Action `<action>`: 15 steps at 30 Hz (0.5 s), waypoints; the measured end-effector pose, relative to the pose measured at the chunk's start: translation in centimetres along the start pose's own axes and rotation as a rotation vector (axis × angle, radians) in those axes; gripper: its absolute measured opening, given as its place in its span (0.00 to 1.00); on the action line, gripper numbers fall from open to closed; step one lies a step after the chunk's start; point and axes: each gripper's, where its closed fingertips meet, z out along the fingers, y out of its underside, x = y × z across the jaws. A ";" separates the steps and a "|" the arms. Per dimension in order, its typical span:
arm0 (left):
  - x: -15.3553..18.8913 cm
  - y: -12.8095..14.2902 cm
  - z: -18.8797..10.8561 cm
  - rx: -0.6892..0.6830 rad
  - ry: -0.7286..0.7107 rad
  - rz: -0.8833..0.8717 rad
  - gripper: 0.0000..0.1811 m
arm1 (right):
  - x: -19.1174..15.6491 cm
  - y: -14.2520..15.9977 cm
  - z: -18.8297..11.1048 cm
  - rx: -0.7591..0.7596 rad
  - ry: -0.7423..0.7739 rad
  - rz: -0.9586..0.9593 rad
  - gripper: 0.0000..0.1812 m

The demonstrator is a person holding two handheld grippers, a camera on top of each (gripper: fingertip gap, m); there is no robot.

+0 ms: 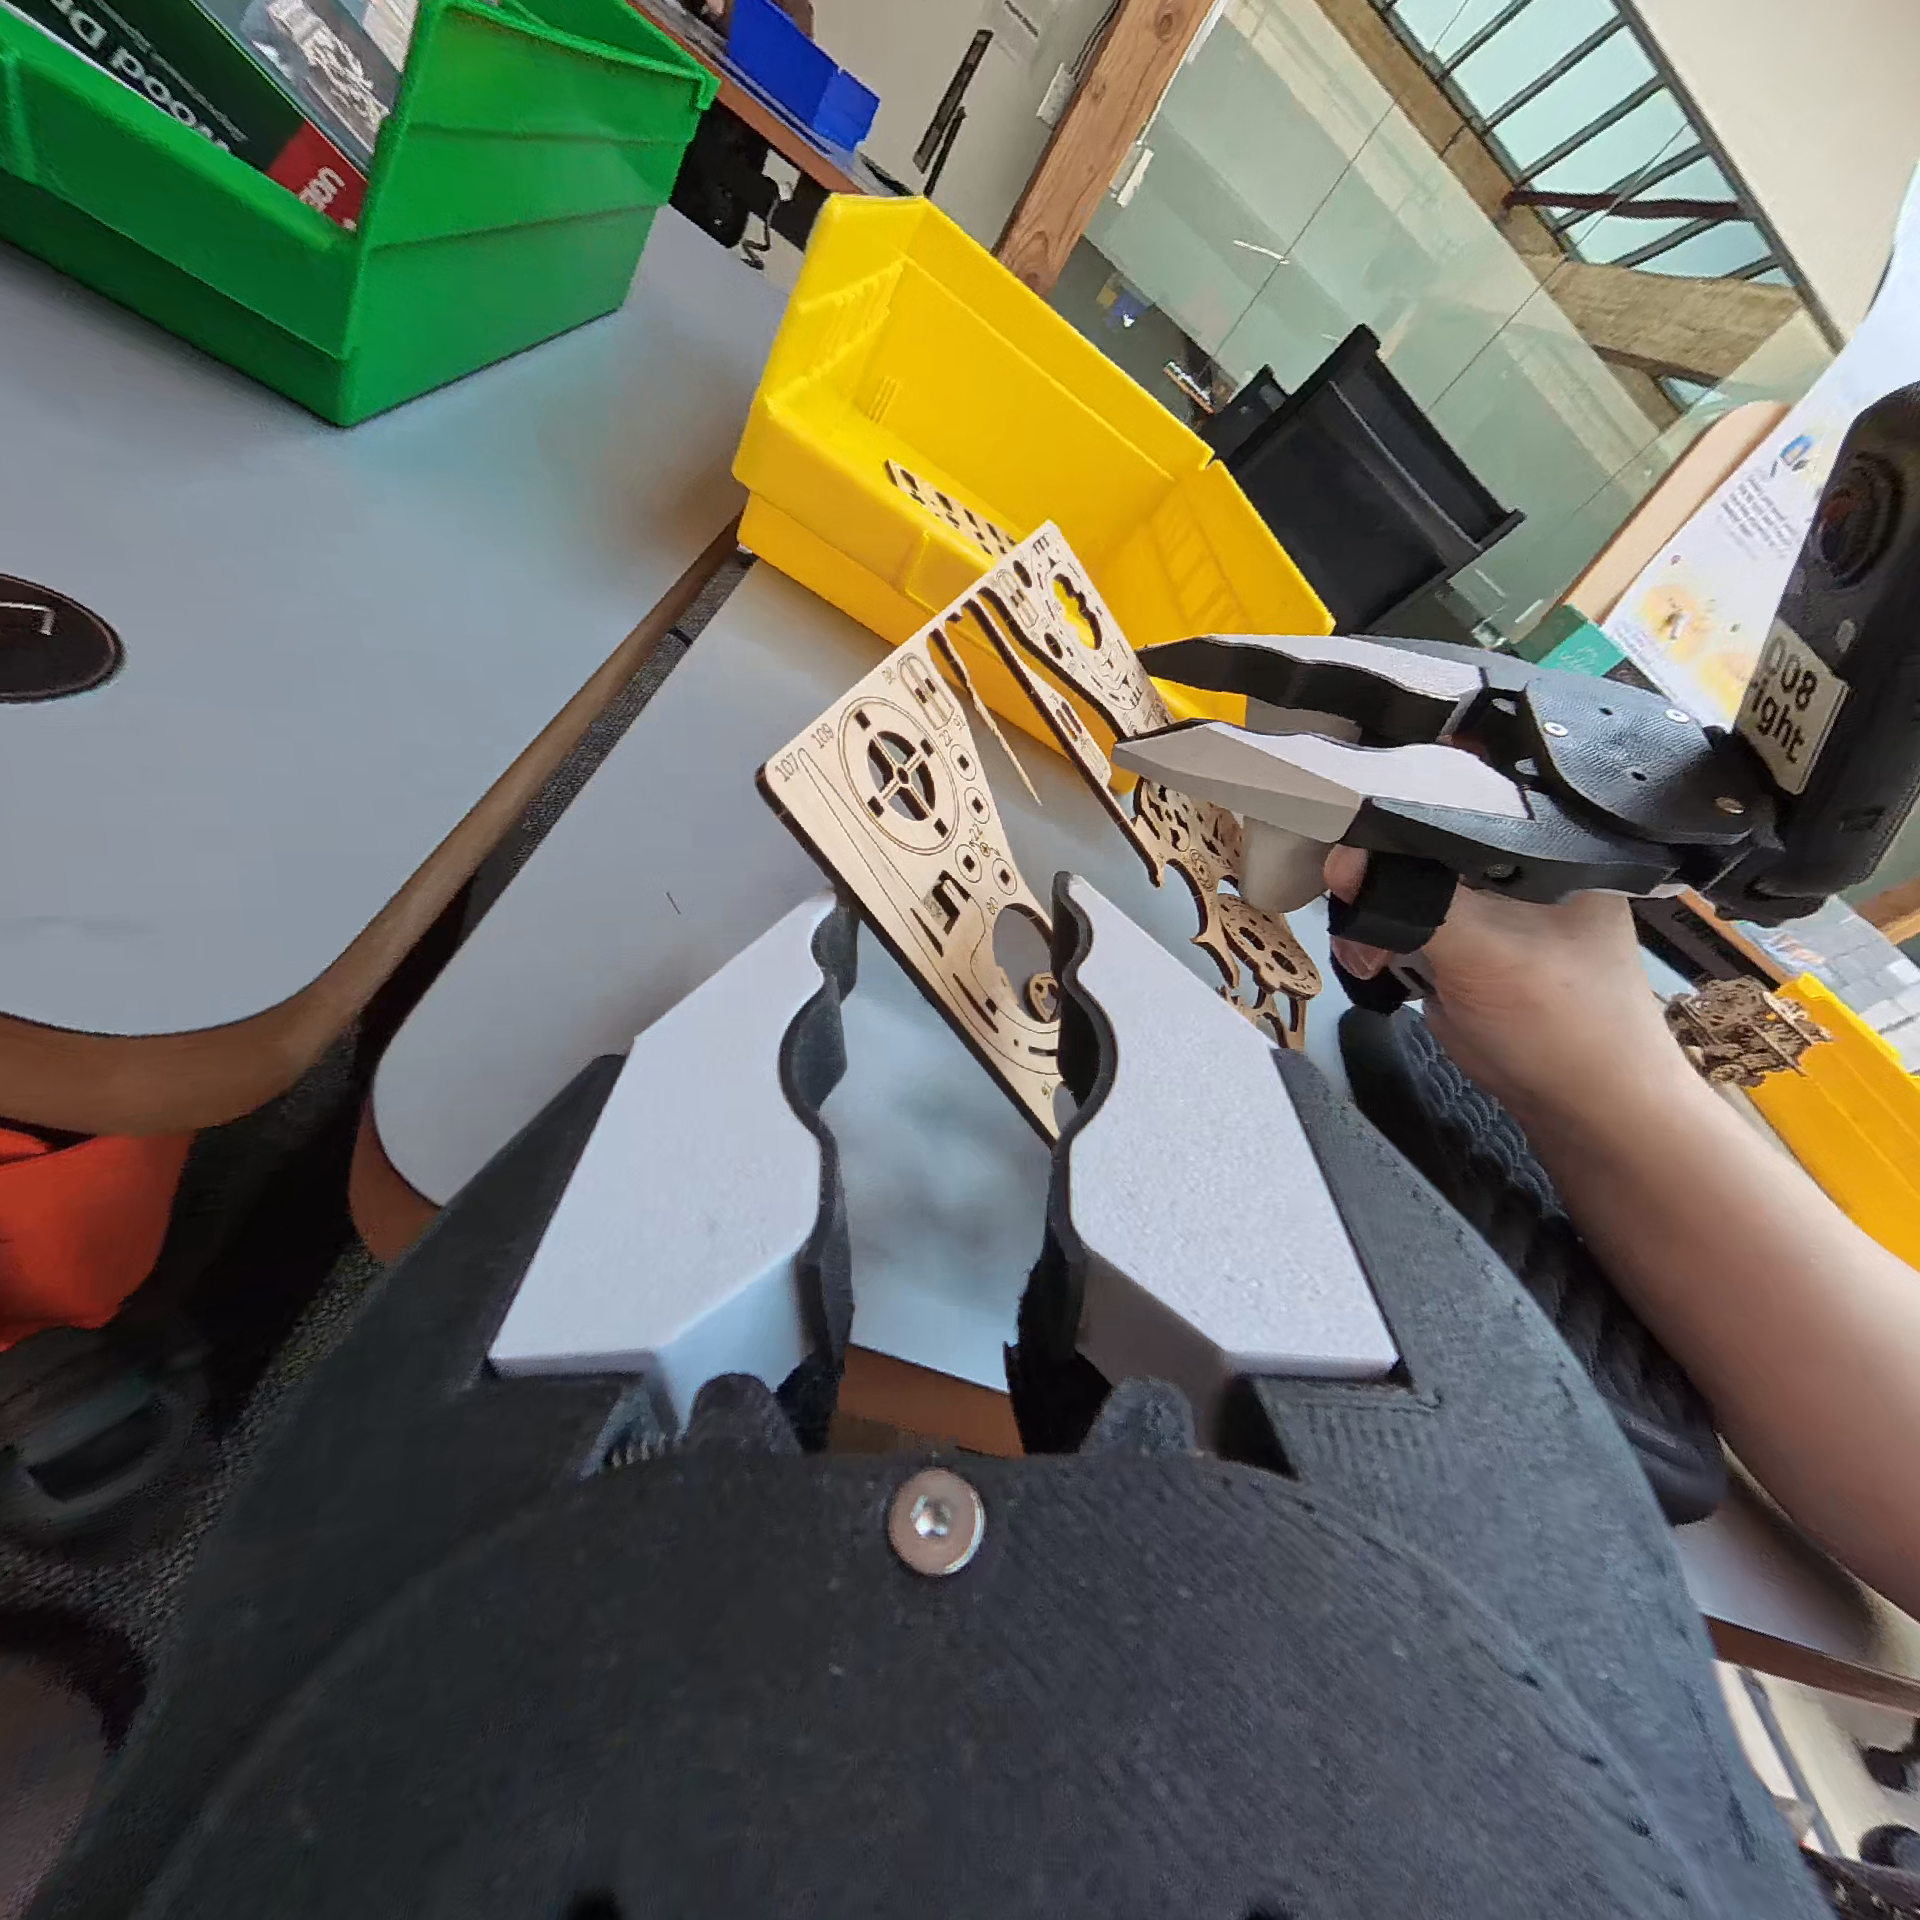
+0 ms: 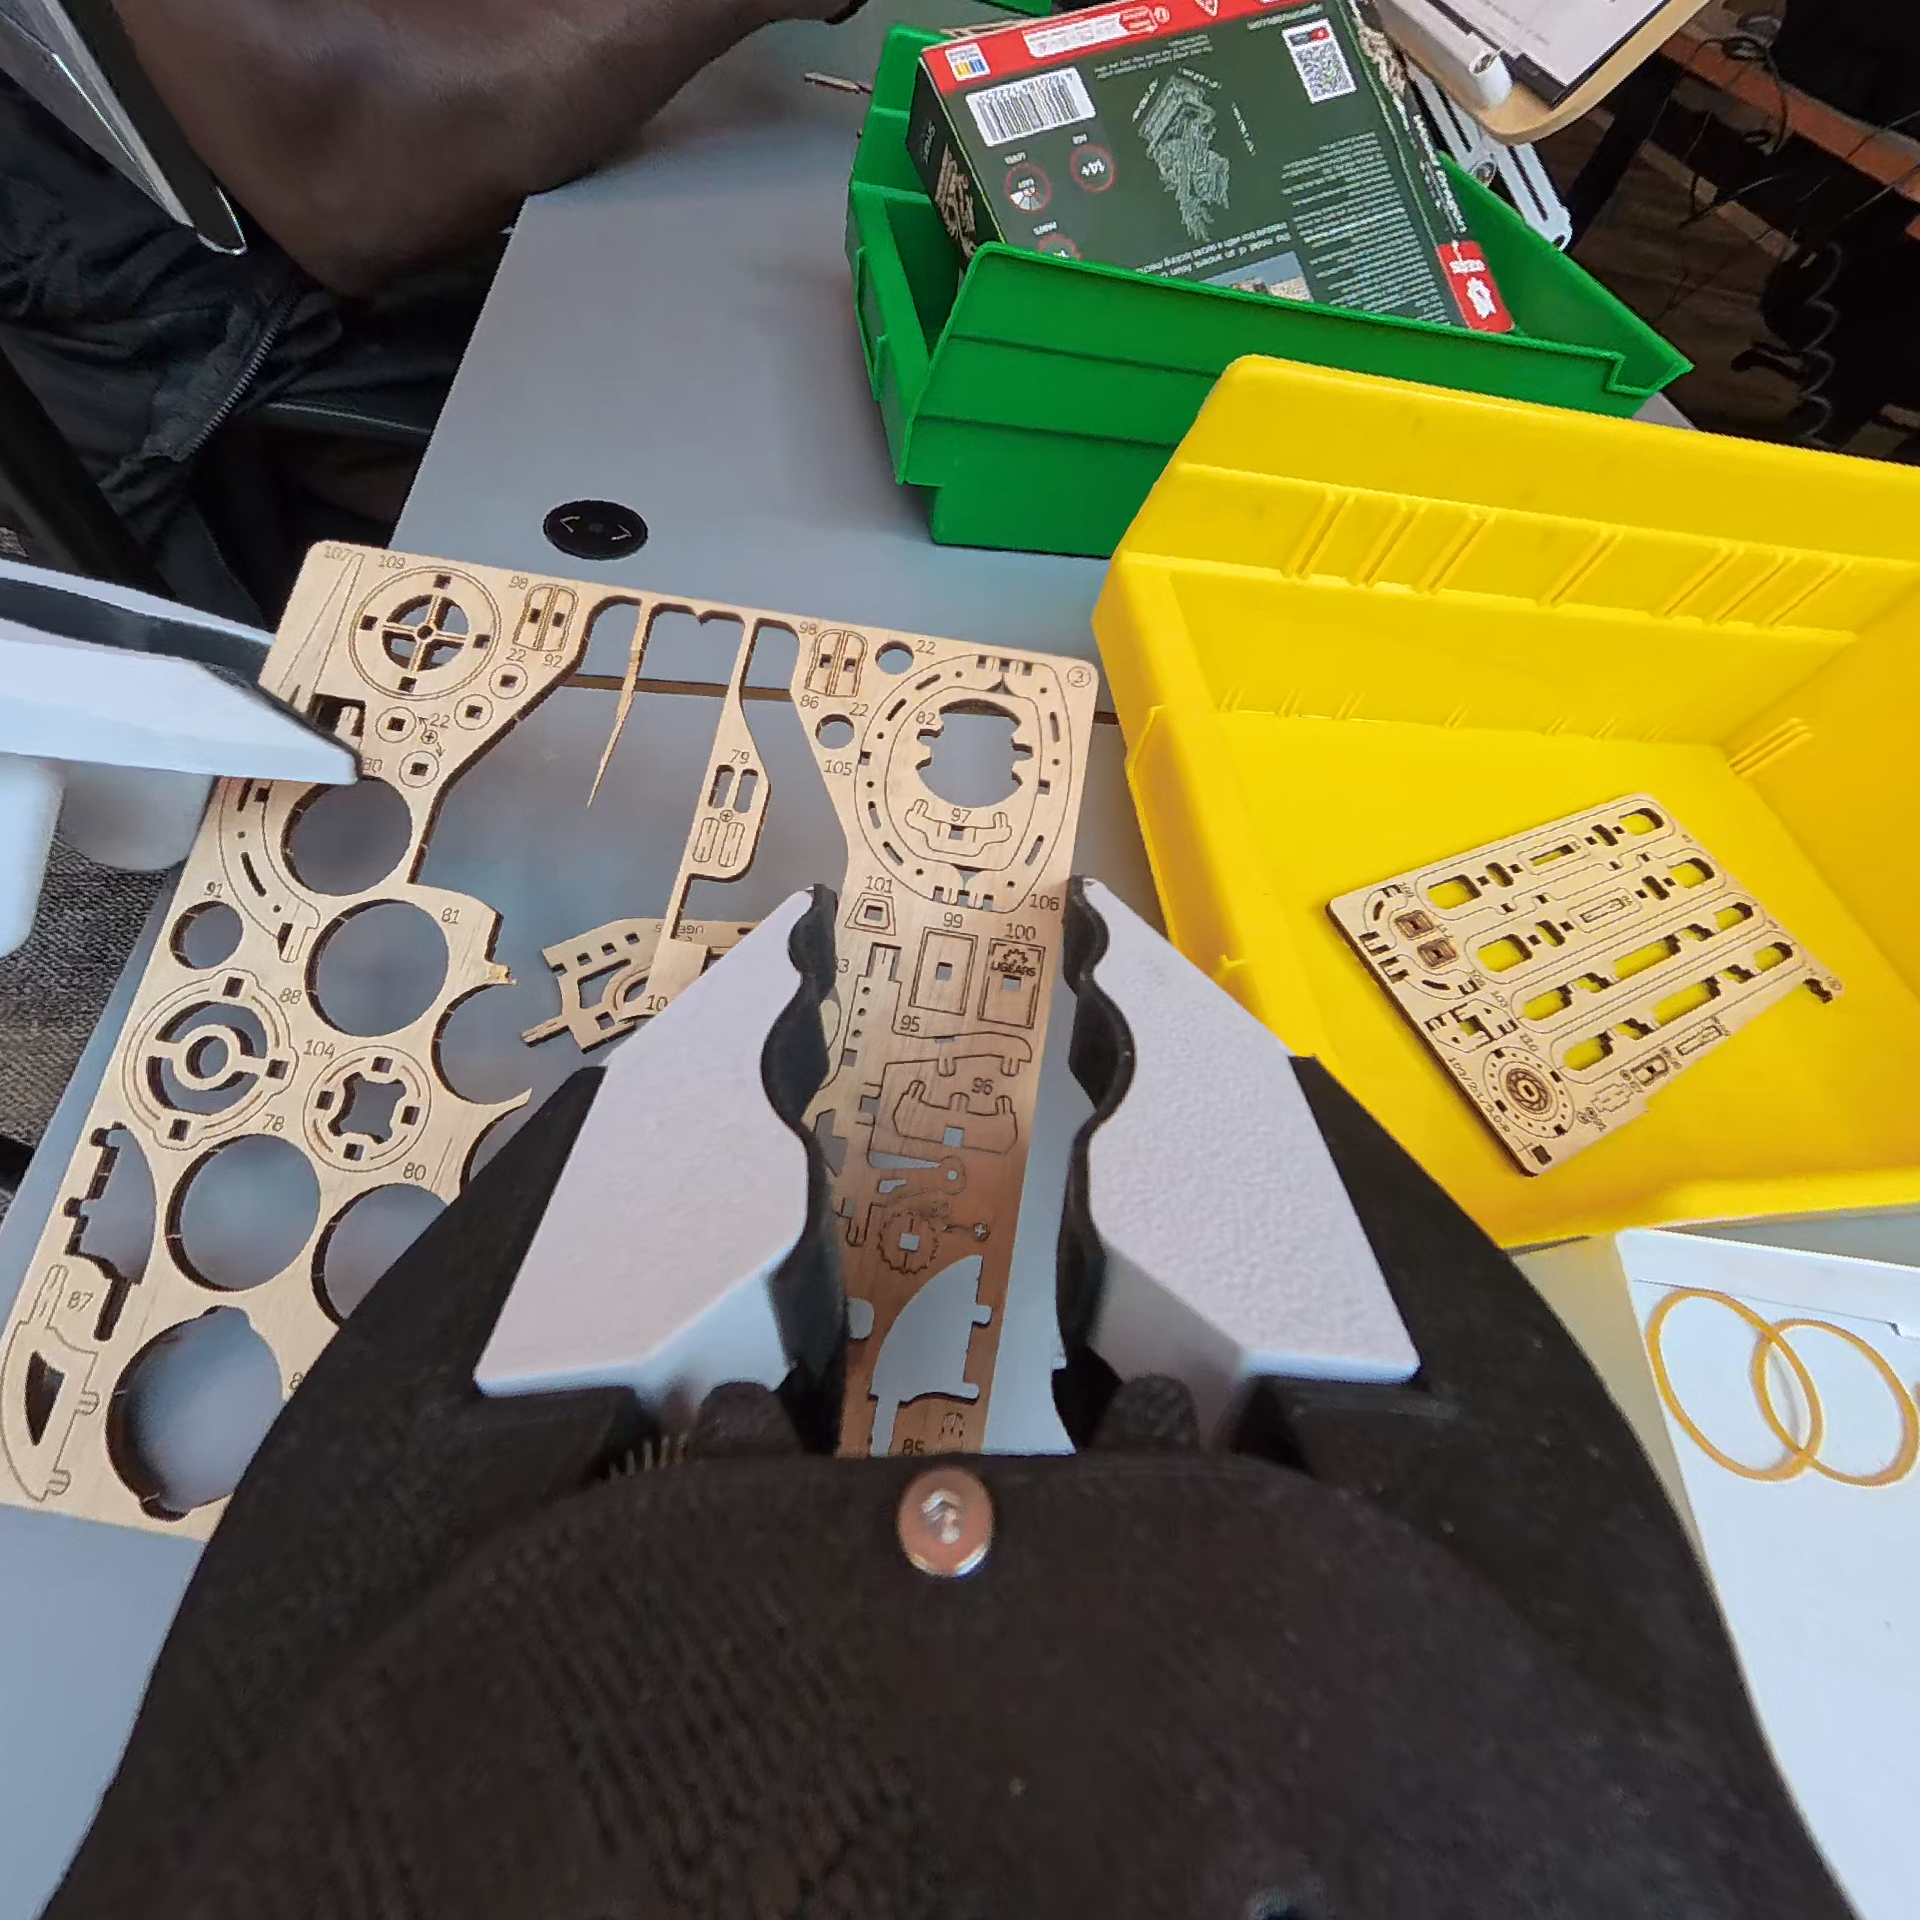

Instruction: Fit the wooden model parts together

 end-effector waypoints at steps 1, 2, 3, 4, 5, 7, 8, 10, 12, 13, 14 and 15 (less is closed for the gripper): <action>0.1 0.0 0.0 0.004 0.014 -0.005 0.18 | 0.0 0.0 0.0 0.001 0.001 0.000 0.24; 0.2 -0.1 0.0 0.012 0.025 -0.004 0.15 | 0.1 0.1 -0.1 0.000 0.001 -0.001 0.24; 0.4 -0.2 0.0 0.019 0.040 0.003 0.11 | 0.1 0.1 -0.1 0.001 -0.004 -0.001 0.24; 0.8 -0.4 -0.1 0.028 0.060 0.010 0.09 | 0.1 0.2 -0.1 0.004 -0.007 0.000 0.24; 1.1 -0.6 -0.1 0.039 0.081 0.013 0.07 | 0.1 0.2 -0.2 0.007 -0.011 0.001 0.24; 1.9 -1.1 -0.3 0.064 0.122 0.022 0.06 | -0.1 0.3 -0.3 0.018 -0.031 0.002 0.23; 2.1 -1.2 -0.3 0.074 0.126 0.030 0.05 | -0.1 0.3 -0.5 0.024 -0.038 0.001 0.23; 2.2 -1.3 -0.3 0.080 0.118 0.060 0.04 | 0.1 0.3 -0.7 0.032 -0.044 -0.007 0.25; 2.5 -1.3 -0.4 0.087 0.131 0.076 0.04 | 0.4 0.2 -1.2 0.047 -0.058 -0.006 0.27; 2.7 -1.4 -0.4 0.091 0.138 0.077 0.04 | 0.5 0.2 -1.3 0.053 -0.078 0.004 0.28; 2.9 -1.4 -0.5 0.095 0.148 0.080 0.05 | 0.5 0.2 -1.5 0.062 -0.106 0.019 0.28; 3.2 -1.5 -0.5 0.097 0.159 0.086 0.05 | 0.6 0.2 -1.7 0.069 -0.129 0.037 0.29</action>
